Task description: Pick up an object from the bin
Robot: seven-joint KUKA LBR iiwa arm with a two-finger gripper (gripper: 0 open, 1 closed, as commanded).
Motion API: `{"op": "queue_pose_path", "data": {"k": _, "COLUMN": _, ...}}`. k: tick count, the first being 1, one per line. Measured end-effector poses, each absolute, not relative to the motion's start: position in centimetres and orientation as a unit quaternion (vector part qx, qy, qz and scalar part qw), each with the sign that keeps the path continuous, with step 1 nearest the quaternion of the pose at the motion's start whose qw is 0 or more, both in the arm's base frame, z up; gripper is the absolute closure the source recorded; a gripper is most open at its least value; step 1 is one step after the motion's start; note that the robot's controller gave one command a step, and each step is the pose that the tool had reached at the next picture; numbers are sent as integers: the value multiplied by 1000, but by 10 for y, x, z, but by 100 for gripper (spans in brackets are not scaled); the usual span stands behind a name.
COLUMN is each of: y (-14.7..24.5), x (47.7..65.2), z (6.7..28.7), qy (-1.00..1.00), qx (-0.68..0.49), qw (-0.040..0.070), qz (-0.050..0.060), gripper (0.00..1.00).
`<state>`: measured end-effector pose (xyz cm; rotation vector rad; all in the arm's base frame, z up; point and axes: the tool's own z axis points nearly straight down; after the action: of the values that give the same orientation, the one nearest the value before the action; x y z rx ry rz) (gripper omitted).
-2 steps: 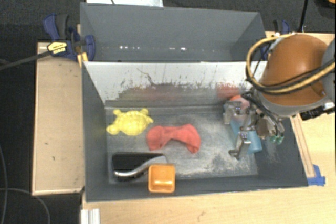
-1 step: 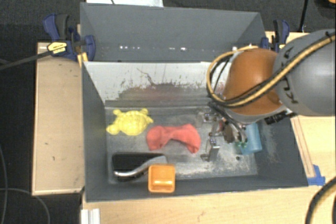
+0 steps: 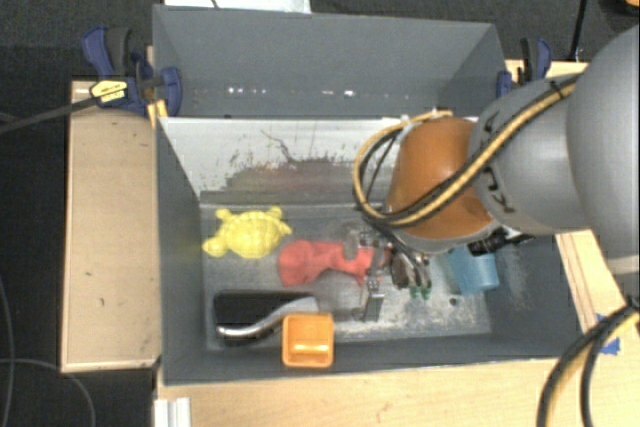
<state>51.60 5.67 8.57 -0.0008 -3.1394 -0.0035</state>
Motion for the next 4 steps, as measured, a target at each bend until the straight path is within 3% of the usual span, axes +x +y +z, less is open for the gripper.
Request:
{"op": "queue_pose_path", "data": {"k": 1, "y": 68, "x": 549, "z": 133, "qy": -1000, "qx": -19, "qw": -1, "qz": 0, "gripper": 0}}
{"op": "queue_pose_path", "data": {"k": 2, "y": 90, "x": 543, "z": 87, "qy": -998, "qx": -59, "qw": -3, "qz": -1, "gripper": 0}}
{"op": "queue_pose_path", "data": {"k": 3, "y": 84, "x": 543, "z": 70, "qy": -984, "qx": -178, "qw": -2, "qz": 0, "gripper": 100}}
{"op": "queue_pose_path", "data": {"k": 4, "y": 84, "x": 543, "z": 70, "qy": -984, "qx": -178, "qw": -2, "qz": 0, "gripper": 100}}
